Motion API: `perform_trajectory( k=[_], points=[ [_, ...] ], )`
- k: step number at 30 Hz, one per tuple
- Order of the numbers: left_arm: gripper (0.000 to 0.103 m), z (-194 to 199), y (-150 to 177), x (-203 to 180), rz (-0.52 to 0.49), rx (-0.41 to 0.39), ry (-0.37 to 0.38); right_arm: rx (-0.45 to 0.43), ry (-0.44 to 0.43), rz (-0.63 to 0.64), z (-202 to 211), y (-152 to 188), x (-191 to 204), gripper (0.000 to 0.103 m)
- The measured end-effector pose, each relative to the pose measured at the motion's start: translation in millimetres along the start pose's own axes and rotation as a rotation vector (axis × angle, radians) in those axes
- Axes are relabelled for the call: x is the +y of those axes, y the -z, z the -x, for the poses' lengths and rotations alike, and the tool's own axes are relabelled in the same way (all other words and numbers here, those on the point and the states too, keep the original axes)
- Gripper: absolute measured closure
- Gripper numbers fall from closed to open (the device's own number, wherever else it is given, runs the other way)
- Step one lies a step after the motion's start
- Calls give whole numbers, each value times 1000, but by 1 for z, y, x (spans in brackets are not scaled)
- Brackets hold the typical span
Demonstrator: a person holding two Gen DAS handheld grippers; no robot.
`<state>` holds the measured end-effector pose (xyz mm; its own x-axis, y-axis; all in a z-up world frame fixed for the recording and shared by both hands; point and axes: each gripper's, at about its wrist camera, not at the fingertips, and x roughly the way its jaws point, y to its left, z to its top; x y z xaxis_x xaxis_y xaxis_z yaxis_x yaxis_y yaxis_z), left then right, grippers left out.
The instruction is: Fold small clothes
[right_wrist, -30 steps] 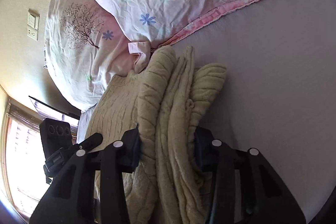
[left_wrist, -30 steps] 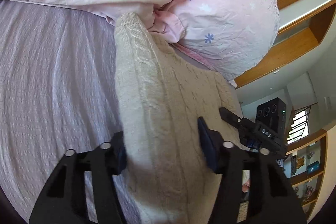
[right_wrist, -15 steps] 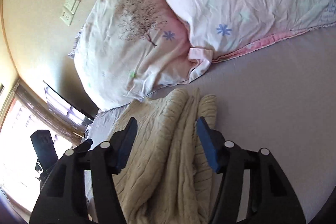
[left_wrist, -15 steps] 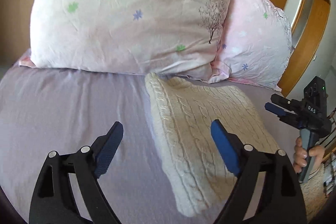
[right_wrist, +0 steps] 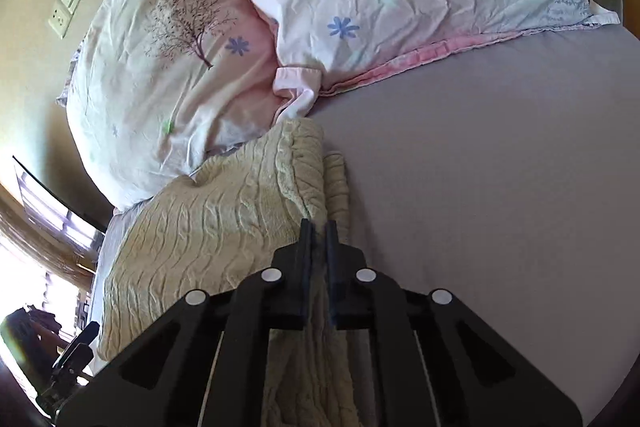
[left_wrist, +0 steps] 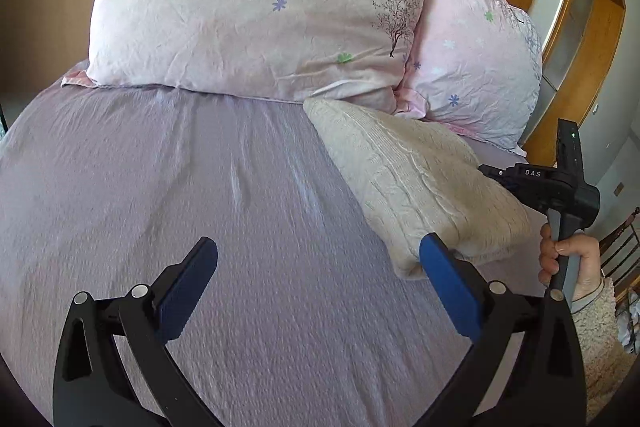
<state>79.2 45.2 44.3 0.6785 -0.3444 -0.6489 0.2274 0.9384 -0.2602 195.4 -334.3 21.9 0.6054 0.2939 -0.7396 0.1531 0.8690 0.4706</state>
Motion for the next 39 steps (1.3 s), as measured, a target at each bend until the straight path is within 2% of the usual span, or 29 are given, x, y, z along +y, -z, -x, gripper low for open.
perform_trajectory(
  k=[3, 5, 7, 8, 9, 10, 11, 12, 14, 16, 17, 18, 20, 24, 25, 28, 36, 39],
  points=[
    [1, -3, 6, 0, 10, 10, 2, -74, -64, 30, 31, 10, 9, 83],
    [1, -2, 11, -2, 5, 11, -6, -70, -171, 72, 40, 20, 22, 63],
    [1, -4, 15, -6, -9, 15, -24, -11, -276, 117, 40, 36, 37, 62],
    [1, -6, 17, -8, -17, 22, -21, 29, -302, 140, 37, 44, 44, 62],
    [1, -8, 19, -10, -19, 33, -17, 68, -281, 146, 30, 51, 46, 63],
    [1, -11, 22, -11, -17, 47, -17, 104, -193, 134, 20, 53, 46, 64],
    [1, -13, 24, -13, -16, 61, -16, 137, -119, 109, 6, 56, 37, 85],
    [1, -16, 26, -15, -17, 77, -21, 145, -114, 72, -1, 57, 29, 101],
    [1, -20, 30, -21, -25, 106, -39, 126, -159, 9, 7, 59, 17, 101],
    [1, -23, 33, -26, -41, 125, -66, 59, -148, 43, 30, 66, 19, 80],
    [1, -24, 35, -29, -51, 127, -79, 22, -146, 64, 43, 72, 21, 35],
    [1, -25, 36, -32, -65, 129, -96, -15, -117, 87, 55, 77, 23, 3],
    [1, -31, 38, -38, -97, 142, -120, -48, -70, 163, 68, 90, 30, 4],
    [1, -46, 40, -44, -123, 193, -121, 34, 112, 242, 49, 115, 37, 4],
    [1, -48, 41, -45, -131, 193, -136, 55, 135, 258, 44, 123, 38, 4],
    [1, -51, 43, -49, -158, 189, -160, 105, 171, 287, 24, 135, 43, 4],
    [1, -55, 46, -54, -209, 192, -202, 86, 340, 417, 4, 145, 66, 2],
    [1, -56, 46, -54, -211, 192, -203, 71, 333, 403, 7, 146, 64, 2]
  ],
)
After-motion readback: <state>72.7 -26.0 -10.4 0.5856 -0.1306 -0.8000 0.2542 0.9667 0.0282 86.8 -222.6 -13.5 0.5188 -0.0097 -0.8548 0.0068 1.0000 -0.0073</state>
